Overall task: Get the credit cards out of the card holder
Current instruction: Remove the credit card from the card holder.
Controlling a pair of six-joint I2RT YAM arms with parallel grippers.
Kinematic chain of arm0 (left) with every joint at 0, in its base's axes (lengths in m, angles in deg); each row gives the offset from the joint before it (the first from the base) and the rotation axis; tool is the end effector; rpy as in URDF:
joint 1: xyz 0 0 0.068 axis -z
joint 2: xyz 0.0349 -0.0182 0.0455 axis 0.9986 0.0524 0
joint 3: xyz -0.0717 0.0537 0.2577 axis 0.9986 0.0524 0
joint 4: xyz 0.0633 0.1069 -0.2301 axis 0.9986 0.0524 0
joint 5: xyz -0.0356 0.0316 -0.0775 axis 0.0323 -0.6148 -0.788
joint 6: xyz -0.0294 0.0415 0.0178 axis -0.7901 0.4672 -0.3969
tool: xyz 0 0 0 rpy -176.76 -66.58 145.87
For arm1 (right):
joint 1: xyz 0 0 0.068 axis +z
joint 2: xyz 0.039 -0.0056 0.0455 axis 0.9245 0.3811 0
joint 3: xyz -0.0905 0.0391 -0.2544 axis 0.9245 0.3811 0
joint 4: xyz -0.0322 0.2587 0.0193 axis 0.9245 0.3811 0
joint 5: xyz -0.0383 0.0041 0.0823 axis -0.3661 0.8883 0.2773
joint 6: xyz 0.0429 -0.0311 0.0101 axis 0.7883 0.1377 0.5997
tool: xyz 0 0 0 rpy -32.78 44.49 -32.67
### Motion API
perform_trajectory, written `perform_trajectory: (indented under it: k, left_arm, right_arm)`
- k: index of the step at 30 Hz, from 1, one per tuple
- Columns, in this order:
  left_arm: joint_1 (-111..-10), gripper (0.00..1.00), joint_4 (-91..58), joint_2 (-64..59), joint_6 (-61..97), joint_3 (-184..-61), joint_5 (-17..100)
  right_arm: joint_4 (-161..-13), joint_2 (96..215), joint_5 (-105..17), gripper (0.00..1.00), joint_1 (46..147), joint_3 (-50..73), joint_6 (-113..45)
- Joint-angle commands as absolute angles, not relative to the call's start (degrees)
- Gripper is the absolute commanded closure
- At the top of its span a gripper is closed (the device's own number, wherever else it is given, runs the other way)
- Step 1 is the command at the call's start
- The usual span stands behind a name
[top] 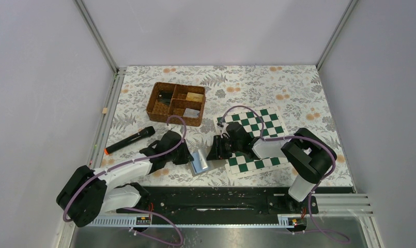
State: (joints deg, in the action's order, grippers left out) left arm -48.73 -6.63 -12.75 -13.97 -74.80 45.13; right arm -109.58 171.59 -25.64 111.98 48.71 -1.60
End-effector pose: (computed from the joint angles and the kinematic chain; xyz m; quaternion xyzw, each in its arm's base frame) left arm 0.1600 -0.1300 0.1579 -0.0270 0.9320 -0.2642 0.2468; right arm 0.2155 0.2328 0.1346 -0.1385 0.8664 0.4394 0.1924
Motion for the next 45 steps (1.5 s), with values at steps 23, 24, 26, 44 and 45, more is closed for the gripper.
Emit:
perform_trajectory:
  k: [23,24,26,44,45]
  left_arm:
    - [-47.97,0.93,-10.46,-16.21,-16.98,-71.46,46.41]
    - [-47.91,0.93,-10.56,-16.09,-16.98,-71.3,46.4]
    - [-47.9,0.93,-10.48,-16.21,-16.96,-71.05,46.56]
    - [-47.91,0.93,-10.34,-18.77,-18.13,-69.07,47.09]
    - [-47.93,0.92,-10.23,-19.26,-18.3,-69.01,47.15]
  right_arm:
    - [-80.48,168.98,-59.62,0.04,126.62,32.88,-9.37]
    - [-79.04,169.63,-61.22,0.05,127.04,32.02,-9.46]
    - [-77.67,170.53,-62.92,0.06,127.84,31.14,-9.82]
    - [-75.62,175.9,-67.64,0.12,131.14,27.69,-9.65]
    - [-75.56,175.94,-67.56,0.13,131.22,27.79,-9.55]
